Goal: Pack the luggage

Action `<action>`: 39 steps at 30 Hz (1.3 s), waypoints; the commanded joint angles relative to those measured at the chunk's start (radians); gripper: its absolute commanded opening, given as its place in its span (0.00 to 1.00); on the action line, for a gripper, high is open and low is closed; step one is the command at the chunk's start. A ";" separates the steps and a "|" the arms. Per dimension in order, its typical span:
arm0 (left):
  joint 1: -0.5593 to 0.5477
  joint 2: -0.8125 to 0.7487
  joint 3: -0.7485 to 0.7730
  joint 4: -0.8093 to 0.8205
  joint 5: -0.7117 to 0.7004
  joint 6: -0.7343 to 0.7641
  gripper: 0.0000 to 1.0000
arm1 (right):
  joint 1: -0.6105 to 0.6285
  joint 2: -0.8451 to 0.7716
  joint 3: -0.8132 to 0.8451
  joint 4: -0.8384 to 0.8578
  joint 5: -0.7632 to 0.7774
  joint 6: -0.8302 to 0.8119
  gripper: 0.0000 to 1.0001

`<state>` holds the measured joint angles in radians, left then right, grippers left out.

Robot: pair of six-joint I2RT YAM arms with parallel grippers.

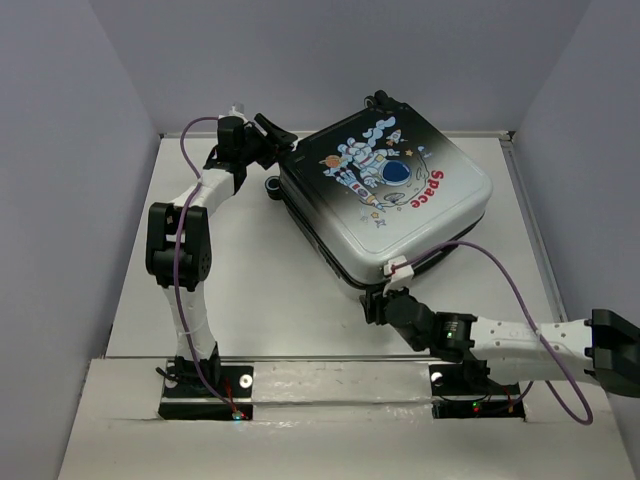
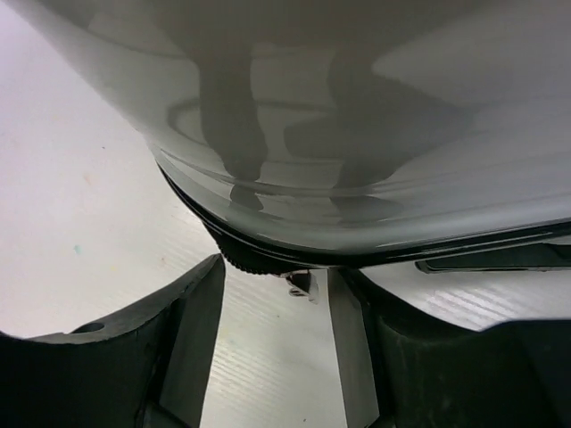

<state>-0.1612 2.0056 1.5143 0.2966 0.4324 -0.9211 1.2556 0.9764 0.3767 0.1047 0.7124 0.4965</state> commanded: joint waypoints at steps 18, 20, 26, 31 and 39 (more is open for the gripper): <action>-0.012 -0.169 -0.461 0.318 -0.049 -0.074 0.06 | 0.197 0.485 0.372 0.423 -0.022 -0.089 0.07; -0.008 -0.203 -0.506 0.343 -0.050 -0.084 0.06 | 0.197 0.510 0.378 0.420 -0.028 -0.069 0.07; 0.011 -0.376 -0.741 0.426 -0.092 -0.099 0.06 | -0.057 0.240 0.216 0.414 -0.195 0.005 0.07; 0.020 -0.557 -0.934 0.435 -0.144 -0.084 0.06 | -0.278 -0.099 0.155 0.173 -0.344 -0.087 0.07; -0.101 -0.958 -1.094 0.223 -0.268 0.065 0.06 | -0.355 -0.401 0.065 -0.146 -0.418 -0.030 0.07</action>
<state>-0.1658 1.2179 0.4202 0.6628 0.2413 -0.9913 0.8806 0.7170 0.4461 -0.1169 0.3279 0.3939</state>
